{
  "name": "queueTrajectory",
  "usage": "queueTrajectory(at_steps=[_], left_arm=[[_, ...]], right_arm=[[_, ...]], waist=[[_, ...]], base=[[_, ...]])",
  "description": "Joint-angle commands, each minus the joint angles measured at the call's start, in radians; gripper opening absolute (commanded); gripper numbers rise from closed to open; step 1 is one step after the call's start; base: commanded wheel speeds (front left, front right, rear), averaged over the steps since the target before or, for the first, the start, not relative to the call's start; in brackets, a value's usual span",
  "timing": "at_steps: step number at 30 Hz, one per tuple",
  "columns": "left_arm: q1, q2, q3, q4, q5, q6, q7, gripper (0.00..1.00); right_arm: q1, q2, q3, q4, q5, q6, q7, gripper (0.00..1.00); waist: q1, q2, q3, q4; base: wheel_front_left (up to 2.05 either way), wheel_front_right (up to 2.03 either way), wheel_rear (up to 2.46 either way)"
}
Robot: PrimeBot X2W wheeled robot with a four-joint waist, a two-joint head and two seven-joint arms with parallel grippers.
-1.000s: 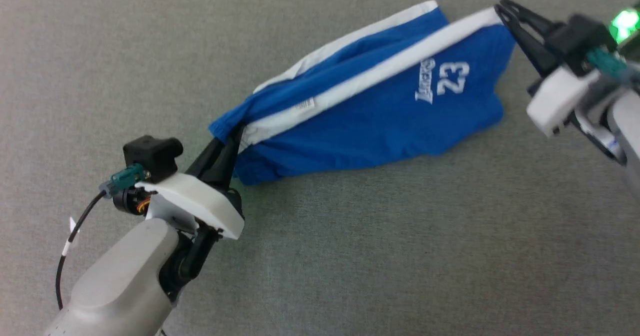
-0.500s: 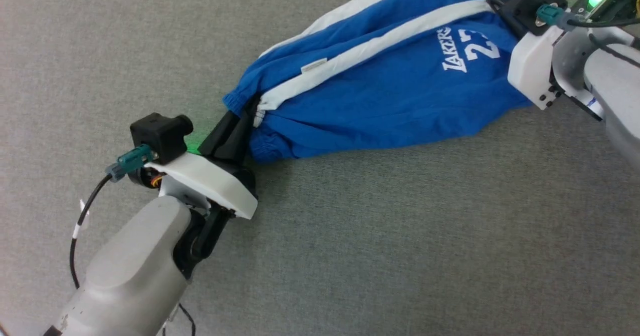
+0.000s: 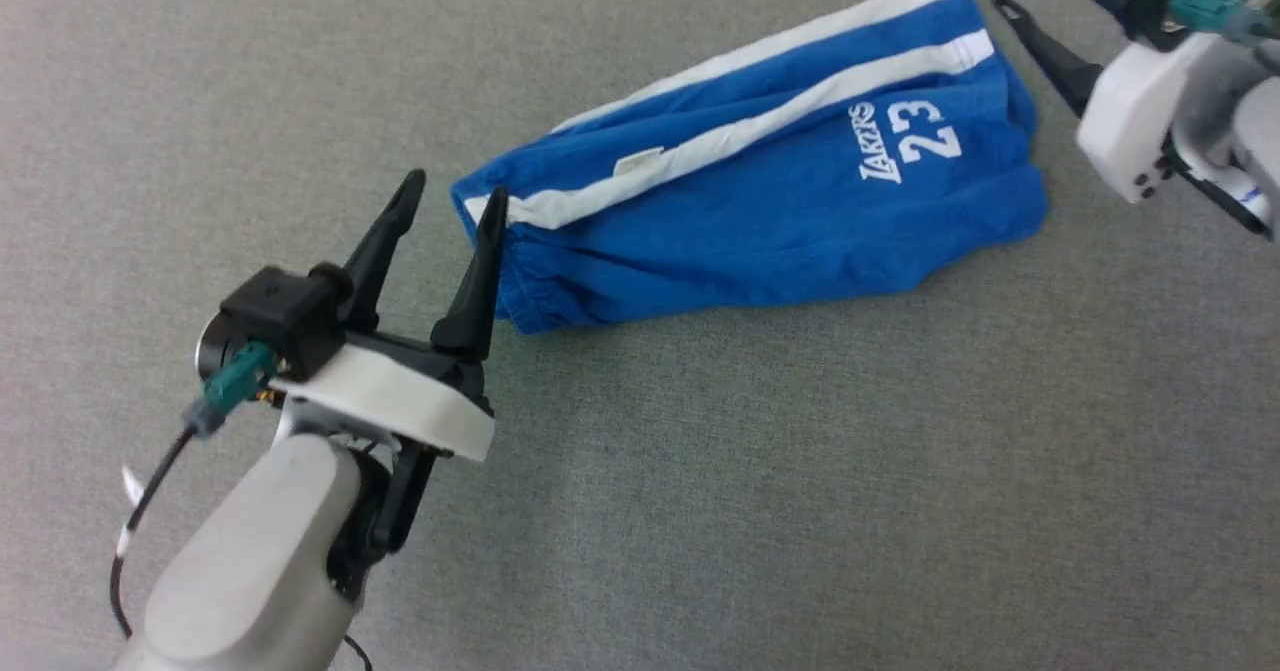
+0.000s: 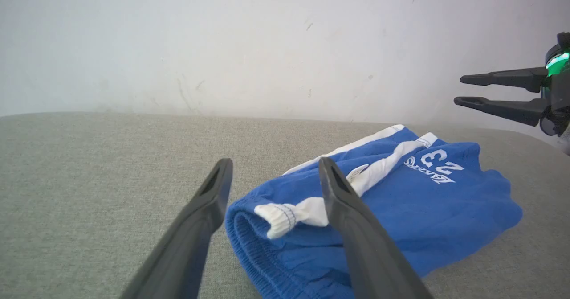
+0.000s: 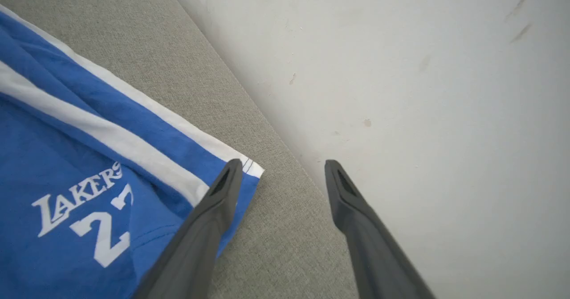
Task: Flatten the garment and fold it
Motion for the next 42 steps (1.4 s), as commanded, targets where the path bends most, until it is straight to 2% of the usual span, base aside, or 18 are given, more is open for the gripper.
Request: queueTrajectory(at_steps=[1, 6, 12, 16, 20, 24, 29, 33, 40, 41, 42], left_arm=[[0.032, 0.001, 0.017, -0.027, 0.027, 0.012, 0.001, 1.00], [0.109, 0.004, 0.090, -0.149, 0.144, 0.075, 0.001, 1.00], [0.192, -0.029, 0.201, -0.257, 0.325, 0.170, 0.001, 1.00], [0.243, -0.094, 0.242, -0.300, 0.440, 0.223, 0.001, 1.00], [0.283, -0.181, 0.287, -0.319, 0.495, 0.236, 0.001, 1.00], [0.306, -0.260, 0.326, -0.306, 0.526, 0.201, 0.001, 1.00], [0.316, -0.337, 0.371, -0.269, 0.544, 0.129, 0.001, 1.00], [0.304, -0.368, 0.404, -0.260, 0.560, 0.083, 0.001, 1.00], [0.256, -0.386, 0.418, -0.184, 0.554, -0.030, 0.001, 1.00], [0.247, -0.387, 0.417, -0.157, 0.556, -0.048, 0.001, 1.00], [0.233, -0.387, 0.418, -0.136, 0.557, -0.066, 0.001, 1.00]], right_arm=[[-0.012, -0.016, 0.010, -0.011, 0.015, -0.002, -0.004, 1.00], [-0.008, -0.082, 0.052, -0.089, 0.099, -0.002, 0.115, 1.00], [-0.017, -0.163, 0.069, -0.231, 0.249, -0.002, 0.438, 1.00], [-0.025, -0.204, 0.071, -0.300, 0.349, -0.002, 0.691, 1.00], [-0.038, -0.222, 0.072, -0.319, 0.401, -0.002, 0.822, 1.00], [-0.044, -0.222, 0.070, -0.273, 0.422, -0.002, 0.859, 1.00], [-0.013, -0.199, 0.061, -0.206, 0.439, -0.002, 0.839, 1.00], [0.030, -0.178, 0.062, -0.154, 0.438, -0.002, 0.813, 1.00], [0.079, -0.150, 0.066, -0.125, 0.445, -0.002, 0.796, 1.00], [0.082, -0.146, 0.066, -0.125, 0.447, -0.002, 0.794, 0.50], [0.083, -0.143, 0.067, -0.126, 0.448, -0.002, 0.786, 0.16]], waist=[[0.0000, 0.0000, -0.060, -0.001], [0.0000, 0.0000, -0.109, 0.010], [0.0000, 0.0000, -0.118, 0.038], [0.0000, 0.0000, -0.098, 0.068], [0.0000, 0.0000, -0.067, 0.106], [0.0000, 0.0000, -0.035, 0.145], [0.0000, 0.0000, -0.006, 0.181], [0.0000, 0.0000, 0.007, 0.191], [0.0000, 0.0000, 0.012, 0.177], [0.0000, 0.0000, 0.009, 0.172], [0.0000, 0.0000, 0.005, 0.166]], base=[[0.00, 0.00, 0.00], [0.00, 0.00, 0.00], [0.00, 0.00, 0.00], [0.00, 0.00, 0.00], [0.00, 0.00, 0.00], [0.00, 0.00, 0.00], [0.00, 0.00, 0.00], [0.00, 0.00, 0.00], [0.00, 0.00, 0.00], [0.00, 0.00, 0.00], [0.00, 0.00, 0.00]])
